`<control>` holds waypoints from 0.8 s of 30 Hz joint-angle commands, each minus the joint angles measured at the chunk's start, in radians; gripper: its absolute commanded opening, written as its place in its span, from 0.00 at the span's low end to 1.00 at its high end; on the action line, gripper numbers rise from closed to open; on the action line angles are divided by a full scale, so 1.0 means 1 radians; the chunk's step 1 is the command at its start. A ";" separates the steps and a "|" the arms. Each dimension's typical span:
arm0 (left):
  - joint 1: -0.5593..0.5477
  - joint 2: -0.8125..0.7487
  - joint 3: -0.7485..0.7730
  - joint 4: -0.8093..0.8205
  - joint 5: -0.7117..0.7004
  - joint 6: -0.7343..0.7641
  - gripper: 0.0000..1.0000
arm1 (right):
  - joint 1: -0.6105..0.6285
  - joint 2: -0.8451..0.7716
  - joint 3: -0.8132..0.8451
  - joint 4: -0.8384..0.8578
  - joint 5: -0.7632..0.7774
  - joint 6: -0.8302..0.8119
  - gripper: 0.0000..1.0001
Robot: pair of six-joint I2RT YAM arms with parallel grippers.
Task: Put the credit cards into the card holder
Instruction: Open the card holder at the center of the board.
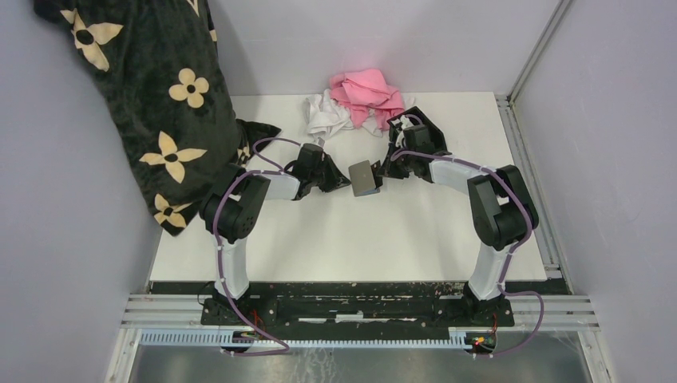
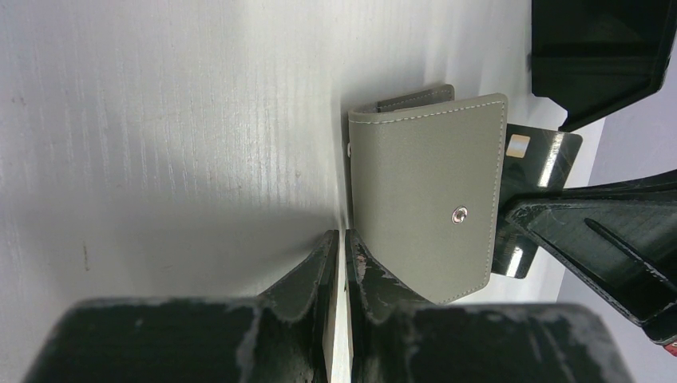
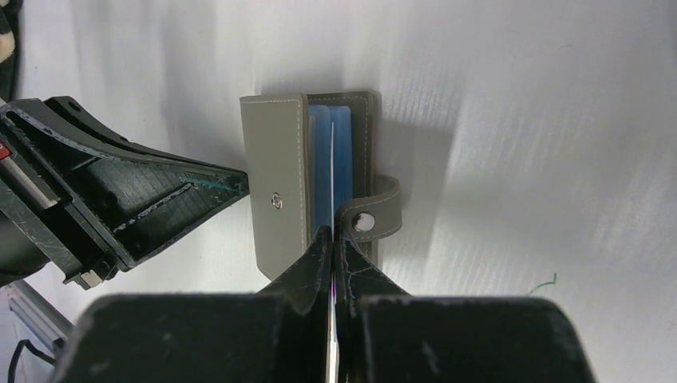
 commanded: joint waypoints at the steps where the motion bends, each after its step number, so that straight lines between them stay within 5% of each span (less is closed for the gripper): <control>1: -0.009 0.076 -0.026 -0.141 -0.048 0.004 0.16 | -0.004 0.013 -0.030 0.124 -0.066 0.066 0.01; 12: -0.010 0.062 -0.058 -0.133 -0.042 0.028 0.16 | -0.015 -0.020 -0.144 0.401 -0.162 0.229 0.01; 24: -0.031 0.085 -0.014 -0.121 0.001 0.075 0.16 | -0.012 -0.132 -0.165 0.331 -0.139 0.167 0.01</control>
